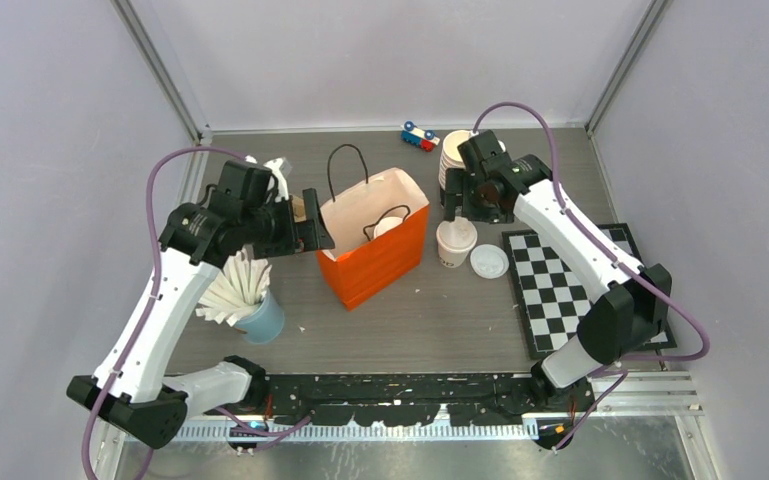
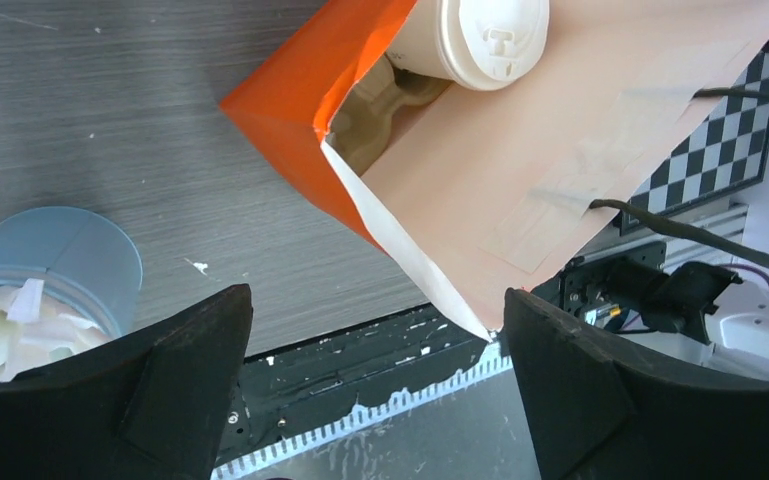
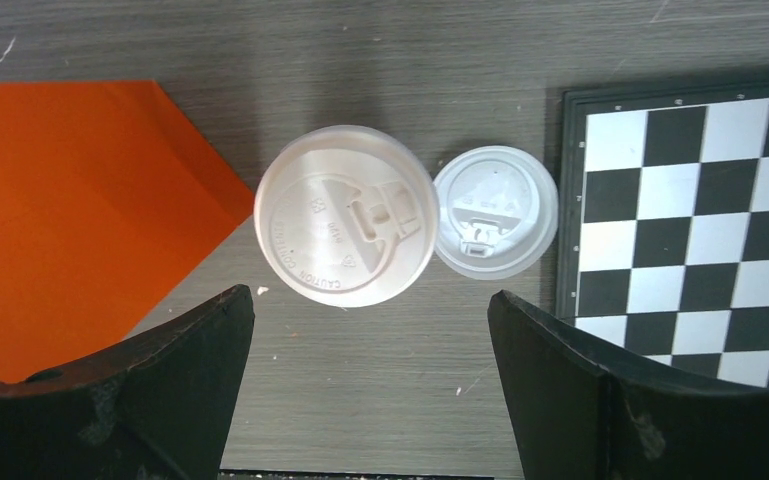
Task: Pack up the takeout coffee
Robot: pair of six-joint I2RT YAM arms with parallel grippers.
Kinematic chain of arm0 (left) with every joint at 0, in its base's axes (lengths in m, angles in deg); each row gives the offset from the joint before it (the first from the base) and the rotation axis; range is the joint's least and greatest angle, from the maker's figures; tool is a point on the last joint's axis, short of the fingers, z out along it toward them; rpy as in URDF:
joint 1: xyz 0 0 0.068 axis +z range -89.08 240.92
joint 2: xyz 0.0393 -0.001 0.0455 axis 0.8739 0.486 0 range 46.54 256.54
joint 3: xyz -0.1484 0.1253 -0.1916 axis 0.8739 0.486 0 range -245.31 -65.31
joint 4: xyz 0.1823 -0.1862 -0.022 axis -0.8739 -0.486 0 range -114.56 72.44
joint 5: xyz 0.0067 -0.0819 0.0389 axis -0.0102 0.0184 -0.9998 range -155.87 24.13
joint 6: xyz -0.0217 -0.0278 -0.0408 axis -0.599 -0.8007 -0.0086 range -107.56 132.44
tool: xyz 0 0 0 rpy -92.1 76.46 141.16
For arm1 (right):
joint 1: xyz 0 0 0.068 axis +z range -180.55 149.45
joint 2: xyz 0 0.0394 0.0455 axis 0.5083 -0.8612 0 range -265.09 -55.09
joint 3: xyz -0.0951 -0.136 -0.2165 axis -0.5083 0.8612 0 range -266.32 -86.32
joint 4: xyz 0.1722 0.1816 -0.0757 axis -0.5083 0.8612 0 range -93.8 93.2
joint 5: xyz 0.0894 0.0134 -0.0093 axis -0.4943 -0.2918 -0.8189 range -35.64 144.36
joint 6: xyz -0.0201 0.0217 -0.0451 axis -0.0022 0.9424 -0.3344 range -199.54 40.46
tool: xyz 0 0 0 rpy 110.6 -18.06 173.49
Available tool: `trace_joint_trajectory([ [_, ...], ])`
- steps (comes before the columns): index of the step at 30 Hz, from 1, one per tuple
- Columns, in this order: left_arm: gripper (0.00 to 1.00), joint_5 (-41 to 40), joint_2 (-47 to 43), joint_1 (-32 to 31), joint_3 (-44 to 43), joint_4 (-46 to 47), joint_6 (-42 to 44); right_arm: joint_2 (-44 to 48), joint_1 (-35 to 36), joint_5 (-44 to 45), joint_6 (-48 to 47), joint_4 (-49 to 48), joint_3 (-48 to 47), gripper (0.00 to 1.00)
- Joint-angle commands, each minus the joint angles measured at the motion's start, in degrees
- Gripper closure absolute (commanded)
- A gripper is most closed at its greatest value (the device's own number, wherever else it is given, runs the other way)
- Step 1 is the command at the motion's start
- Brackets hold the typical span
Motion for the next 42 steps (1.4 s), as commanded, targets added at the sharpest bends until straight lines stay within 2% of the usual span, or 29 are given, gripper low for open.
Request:
trace_joint_trajectory([
  [1, 0.0, -2.9, -1.8, 0.4, -2.0, 0.0, 3.4, -0.5, -0.1, -3.7, -1.1, -3.8, 0.7, 0.09],
  [13, 0.0, -3.8, -2.5, 0.5, -1.6, -0.3, 5.5, -2.4, -0.2, -4.8, -5.8, -4.8, 2.3, 0.09],
  [20, 0.0, -3.8, -3.3, 0.7, -1.1, 1.2, 5.7, 4.5, -0.1, -4.1, -13.9, -18.3, 13.1, 0.09],
  [27, 0.0, -2.0, -2.1, 0.7, -1.5, 1.5, 6.0, 9.3, -0.2, -5.6, -15.9, -28.2, 21.1, 0.09],
  [42, 0.0, -0.8, -1.1, 0.8, -2.1, 1.3, 6.0, 11.7, -0.1, -8.8, -22.3, -37.2, 28.3, 0.09],
])
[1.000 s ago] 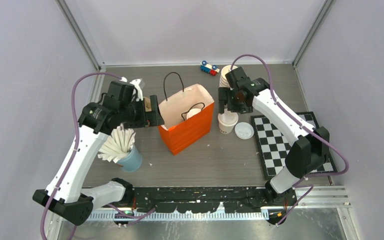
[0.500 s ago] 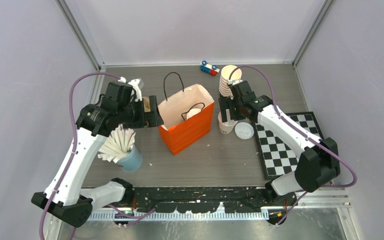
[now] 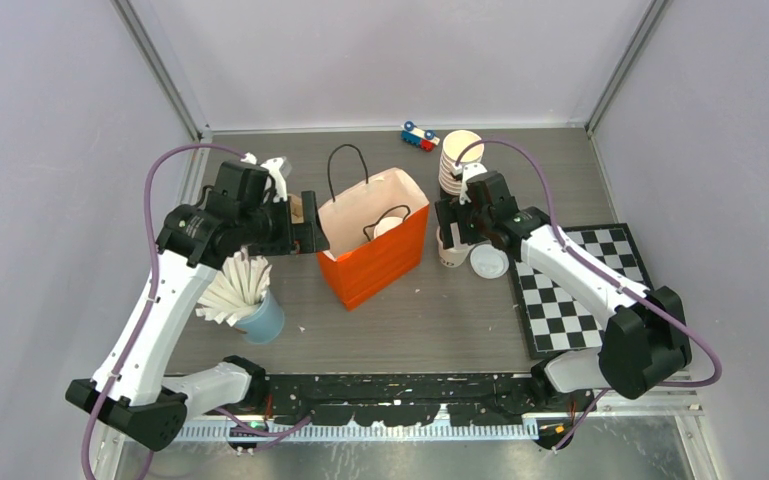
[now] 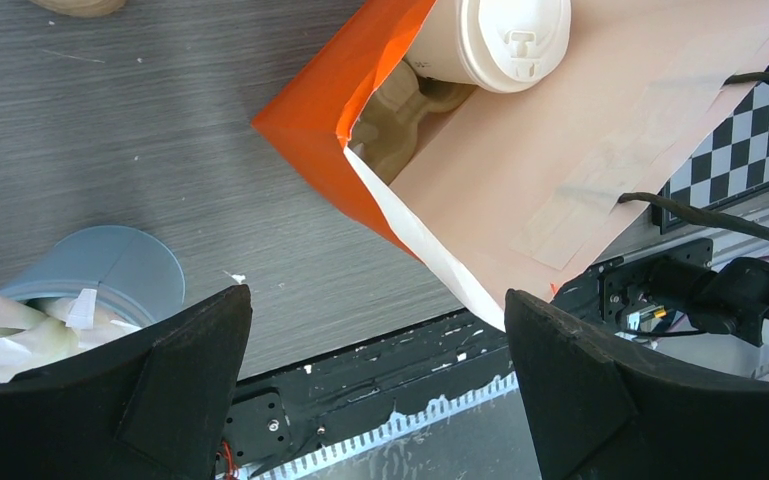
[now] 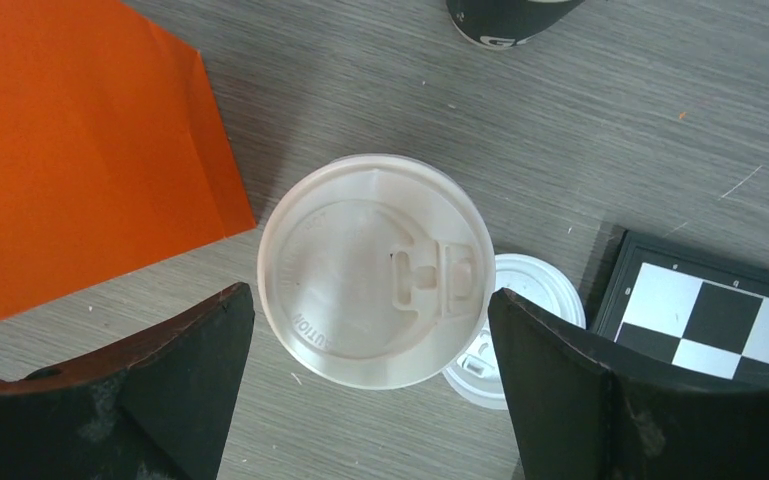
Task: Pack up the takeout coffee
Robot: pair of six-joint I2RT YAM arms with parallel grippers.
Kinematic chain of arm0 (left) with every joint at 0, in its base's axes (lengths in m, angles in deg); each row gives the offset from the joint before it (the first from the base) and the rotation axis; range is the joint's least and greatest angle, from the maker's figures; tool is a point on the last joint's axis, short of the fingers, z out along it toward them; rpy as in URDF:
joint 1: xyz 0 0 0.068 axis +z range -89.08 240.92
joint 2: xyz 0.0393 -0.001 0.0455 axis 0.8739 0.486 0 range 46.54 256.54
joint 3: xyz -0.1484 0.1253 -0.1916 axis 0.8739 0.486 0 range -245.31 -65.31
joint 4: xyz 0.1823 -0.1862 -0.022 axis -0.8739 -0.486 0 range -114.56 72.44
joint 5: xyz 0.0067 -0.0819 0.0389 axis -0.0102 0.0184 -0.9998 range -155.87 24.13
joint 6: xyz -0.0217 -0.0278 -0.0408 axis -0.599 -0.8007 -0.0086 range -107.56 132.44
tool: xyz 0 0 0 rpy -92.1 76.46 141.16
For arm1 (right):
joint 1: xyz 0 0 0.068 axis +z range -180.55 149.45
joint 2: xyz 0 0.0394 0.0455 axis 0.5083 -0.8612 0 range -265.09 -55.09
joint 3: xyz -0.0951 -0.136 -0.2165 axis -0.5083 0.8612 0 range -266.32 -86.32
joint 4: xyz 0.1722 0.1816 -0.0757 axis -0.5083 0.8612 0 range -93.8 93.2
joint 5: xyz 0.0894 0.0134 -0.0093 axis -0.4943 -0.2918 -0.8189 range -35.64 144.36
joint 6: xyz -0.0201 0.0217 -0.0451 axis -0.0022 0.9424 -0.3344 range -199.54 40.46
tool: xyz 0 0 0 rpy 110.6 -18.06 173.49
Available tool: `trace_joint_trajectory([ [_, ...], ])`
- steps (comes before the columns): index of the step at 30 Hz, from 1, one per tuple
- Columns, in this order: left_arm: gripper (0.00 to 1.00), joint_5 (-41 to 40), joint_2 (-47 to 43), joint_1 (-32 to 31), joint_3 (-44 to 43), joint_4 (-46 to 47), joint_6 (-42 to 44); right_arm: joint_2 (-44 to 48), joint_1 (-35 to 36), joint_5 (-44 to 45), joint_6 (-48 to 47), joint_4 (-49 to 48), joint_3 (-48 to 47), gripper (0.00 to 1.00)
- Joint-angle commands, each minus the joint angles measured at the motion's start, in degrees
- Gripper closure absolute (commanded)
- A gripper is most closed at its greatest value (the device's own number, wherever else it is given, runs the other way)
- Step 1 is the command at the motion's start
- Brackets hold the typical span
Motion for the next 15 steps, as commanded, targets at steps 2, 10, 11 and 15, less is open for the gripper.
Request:
trace_joint_trajectory([
  [2, 0.0, 1.4, 0.0, 0.2, -2.0, 1.5, 0.3, 1.2, -0.2, 0.1, -4.6, -5.2, 0.8, 0.09],
  [10, 0.0, 1.5, -0.6, 0.2, -1.2, 1.8, -0.6, 1.0, -0.2, -0.8, -6.0, -5.7, 1.6, 0.09],
  [11, 0.0, 1.5, -0.6, 0.2, -1.1, 1.8, -0.6, 1.4, -0.1, -1.3, -6.0, -6.0, 1.8, 0.09],
  [15, 0.0, 1.5, -0.4, 0.2, -1.0, 2.0, -0.7, 3.0, -0.2, -2.9, -6.0, -7.6, 3.0, 0.08],
])
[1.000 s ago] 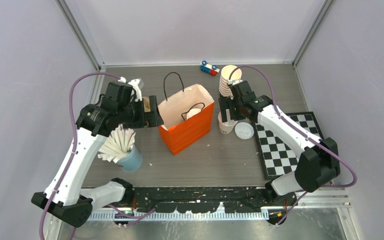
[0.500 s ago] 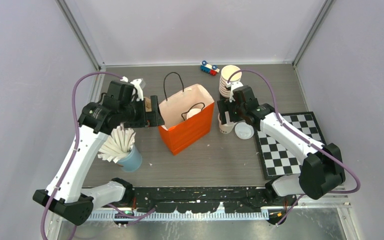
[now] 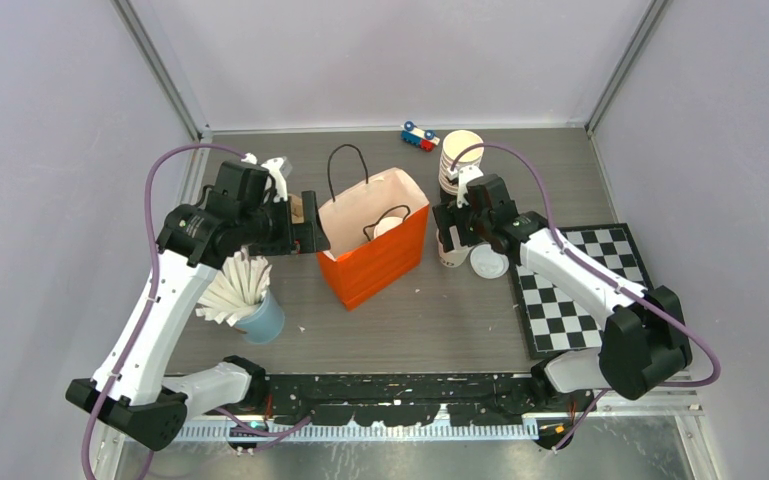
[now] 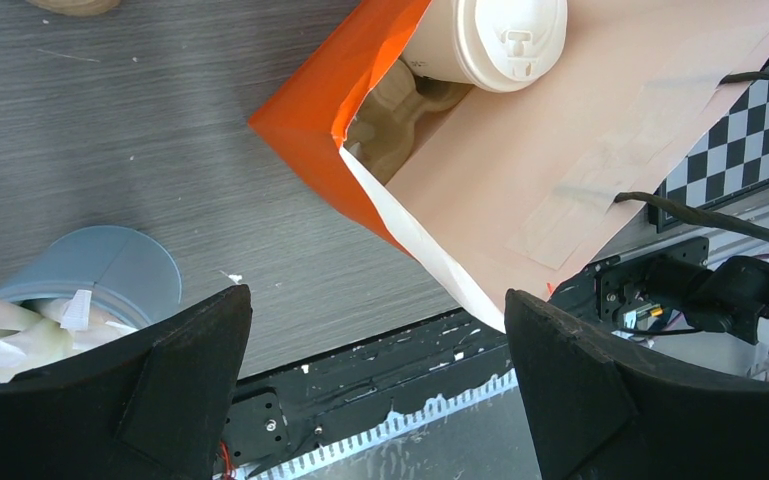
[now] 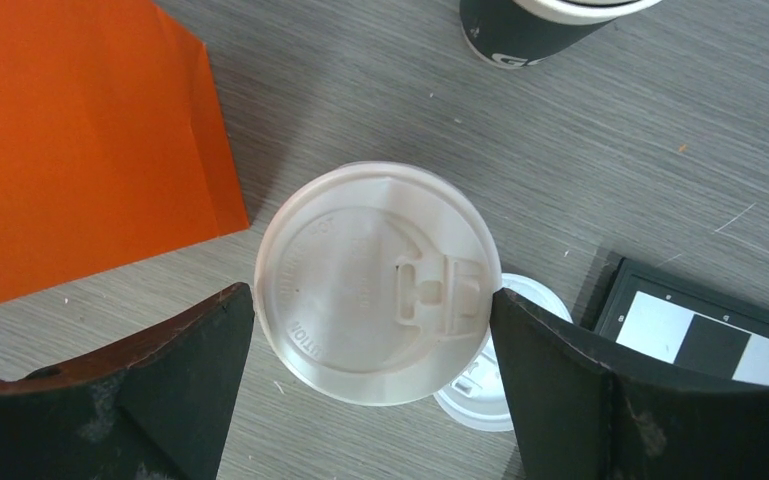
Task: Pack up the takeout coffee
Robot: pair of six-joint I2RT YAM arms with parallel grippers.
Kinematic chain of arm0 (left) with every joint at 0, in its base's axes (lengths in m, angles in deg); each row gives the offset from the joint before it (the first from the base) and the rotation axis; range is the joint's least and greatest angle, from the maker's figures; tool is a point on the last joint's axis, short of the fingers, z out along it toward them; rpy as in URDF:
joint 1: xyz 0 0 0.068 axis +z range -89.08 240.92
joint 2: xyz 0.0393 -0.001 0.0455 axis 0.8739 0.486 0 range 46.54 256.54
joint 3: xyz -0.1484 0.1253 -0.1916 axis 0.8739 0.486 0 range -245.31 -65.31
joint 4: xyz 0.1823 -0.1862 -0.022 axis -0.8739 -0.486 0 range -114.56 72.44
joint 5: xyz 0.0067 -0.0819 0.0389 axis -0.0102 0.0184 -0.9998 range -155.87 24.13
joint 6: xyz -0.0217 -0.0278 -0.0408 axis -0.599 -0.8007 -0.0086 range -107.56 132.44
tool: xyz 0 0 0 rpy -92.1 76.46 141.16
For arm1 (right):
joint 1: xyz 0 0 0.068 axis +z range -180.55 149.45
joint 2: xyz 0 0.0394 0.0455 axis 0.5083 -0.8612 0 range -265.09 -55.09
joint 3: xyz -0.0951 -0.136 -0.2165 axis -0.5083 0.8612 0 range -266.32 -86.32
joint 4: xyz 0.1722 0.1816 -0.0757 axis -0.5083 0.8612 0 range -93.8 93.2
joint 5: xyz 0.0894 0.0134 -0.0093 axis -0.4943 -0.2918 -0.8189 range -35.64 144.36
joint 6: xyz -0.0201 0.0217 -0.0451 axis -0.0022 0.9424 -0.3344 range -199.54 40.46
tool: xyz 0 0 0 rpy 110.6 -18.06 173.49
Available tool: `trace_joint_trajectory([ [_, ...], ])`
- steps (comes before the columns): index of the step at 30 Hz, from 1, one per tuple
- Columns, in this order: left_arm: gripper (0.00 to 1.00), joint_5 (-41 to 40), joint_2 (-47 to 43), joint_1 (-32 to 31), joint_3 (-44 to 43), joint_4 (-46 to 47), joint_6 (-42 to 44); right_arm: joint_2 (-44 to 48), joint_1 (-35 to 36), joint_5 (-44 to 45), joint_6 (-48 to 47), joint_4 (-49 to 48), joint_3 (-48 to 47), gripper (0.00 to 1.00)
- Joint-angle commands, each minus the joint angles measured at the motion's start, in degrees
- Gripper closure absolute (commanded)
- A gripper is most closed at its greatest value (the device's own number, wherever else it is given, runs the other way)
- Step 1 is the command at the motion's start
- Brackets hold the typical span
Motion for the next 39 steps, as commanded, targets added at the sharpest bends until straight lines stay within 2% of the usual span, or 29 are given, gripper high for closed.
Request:
trace_joint_trajectory([
  [1, 0.0, 1.2, -0.4, 0.2, -1.0, 2.1, -0.6, 3.0, -0.1, -1.9, -1.0, -3.6, 0.6, 0.08],
  [18, 0.0, 1.8, -0.2, 0.3, -0.7, 2.5, -0.5, 3.3, 1.8, 0.4, -5.7, -4.0, 0.9, 0.06],
  [28, 0.0, 1.6, -1.1, 0.3, -0.1, 2.7, -0.7, 1.6, 2.9, 5.3, -6.6, -4.0, 1.4, 0.07],
  [39, 0.0, 1.8, -1.1, 0.3, 0.0, 3.0, -0.8, 1.3, 2.9, 4.6, -6.4, -4.6, 2.8, 0.07],
])
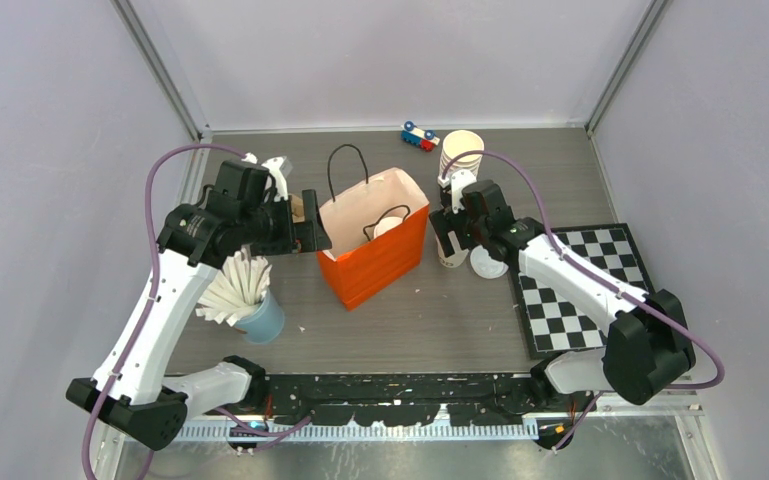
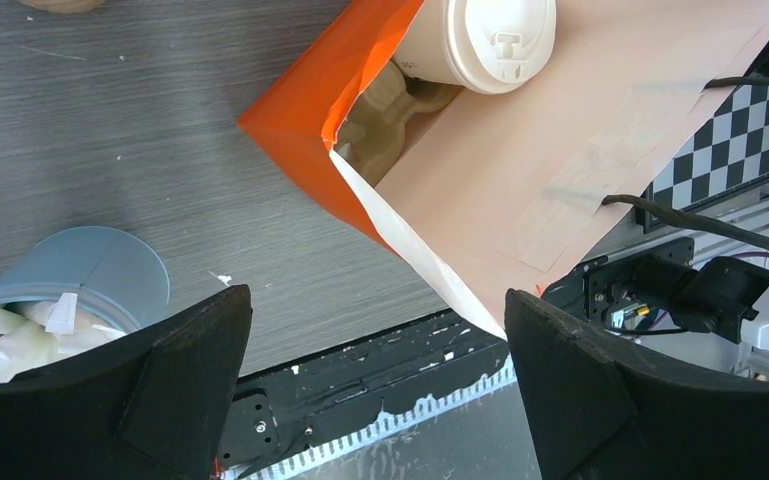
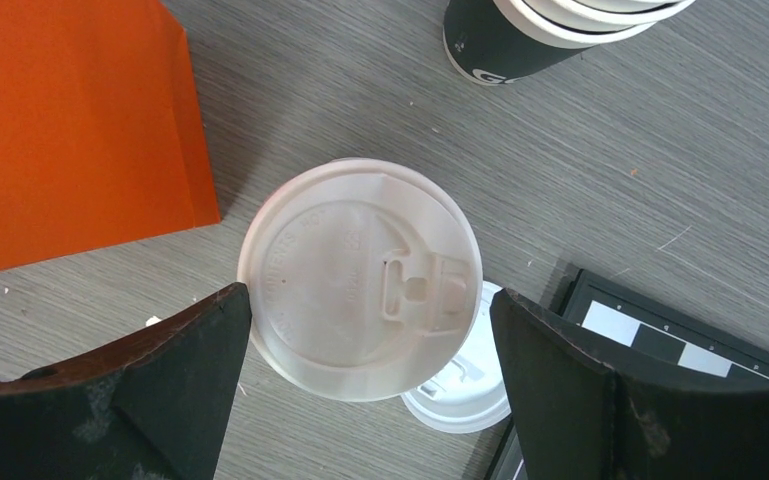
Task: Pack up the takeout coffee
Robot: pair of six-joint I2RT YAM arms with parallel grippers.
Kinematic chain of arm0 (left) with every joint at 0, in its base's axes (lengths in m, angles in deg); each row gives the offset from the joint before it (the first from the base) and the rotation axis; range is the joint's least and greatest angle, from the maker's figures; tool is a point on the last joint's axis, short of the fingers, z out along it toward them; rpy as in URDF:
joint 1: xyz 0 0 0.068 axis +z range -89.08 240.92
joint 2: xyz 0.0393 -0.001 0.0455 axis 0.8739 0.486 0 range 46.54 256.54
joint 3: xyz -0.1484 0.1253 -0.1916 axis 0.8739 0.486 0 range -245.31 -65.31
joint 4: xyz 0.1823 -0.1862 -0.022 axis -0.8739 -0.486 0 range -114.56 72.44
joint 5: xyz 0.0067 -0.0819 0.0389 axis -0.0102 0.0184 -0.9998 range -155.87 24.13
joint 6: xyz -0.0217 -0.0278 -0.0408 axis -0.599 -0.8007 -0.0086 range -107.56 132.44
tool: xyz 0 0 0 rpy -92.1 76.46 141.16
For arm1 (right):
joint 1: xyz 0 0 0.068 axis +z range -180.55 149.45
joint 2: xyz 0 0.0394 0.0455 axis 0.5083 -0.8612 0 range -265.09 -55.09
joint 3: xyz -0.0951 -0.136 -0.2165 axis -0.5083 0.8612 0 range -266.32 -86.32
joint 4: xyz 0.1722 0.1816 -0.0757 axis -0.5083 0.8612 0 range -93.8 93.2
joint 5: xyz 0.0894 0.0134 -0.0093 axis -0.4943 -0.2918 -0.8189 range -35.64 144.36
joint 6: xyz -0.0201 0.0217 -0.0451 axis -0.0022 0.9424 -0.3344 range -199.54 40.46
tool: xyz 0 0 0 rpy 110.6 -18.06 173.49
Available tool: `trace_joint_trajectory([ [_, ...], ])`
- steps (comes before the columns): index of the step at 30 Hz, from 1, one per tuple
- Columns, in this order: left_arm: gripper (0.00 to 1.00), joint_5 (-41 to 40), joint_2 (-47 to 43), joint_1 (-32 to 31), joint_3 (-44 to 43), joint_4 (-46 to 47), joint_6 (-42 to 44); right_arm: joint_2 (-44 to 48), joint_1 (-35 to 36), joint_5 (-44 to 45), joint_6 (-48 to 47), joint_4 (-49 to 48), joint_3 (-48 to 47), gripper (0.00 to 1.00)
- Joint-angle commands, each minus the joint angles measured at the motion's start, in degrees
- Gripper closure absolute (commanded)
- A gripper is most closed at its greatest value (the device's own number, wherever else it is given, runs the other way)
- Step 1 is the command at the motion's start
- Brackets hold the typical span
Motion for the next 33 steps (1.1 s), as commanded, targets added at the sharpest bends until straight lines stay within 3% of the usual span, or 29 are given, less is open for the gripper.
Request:
trace_joint_trajectory([
  [1, 0.0, 0.9, -1.2, 0.3, 0.0, 2.6, 0.2, -0.2, 0.2, 0.5, -0.4, -2.8, 0.8, 0.07],
  [11, 0.01, 0.9, -1.3, 0.3, 0.2, 2.7, -0.7, -0.7, 0.2, 0.0, -0.5, -3.0, 0.8, 0.17],
  [17, 0.02, 1.0, -1.4, 0.3, 0.3, 2.6, -1.0, -0.9, 0.3, 0.7, 0.0, -2.7, 1.3, 0.16],
  [33, 0.19, 2.2, -1.4, 0.3, 0.7, 2.2, -8.6, 3.1, 0.3, 0.5, 2.5, -0.4, -0.1, 0.27],
])
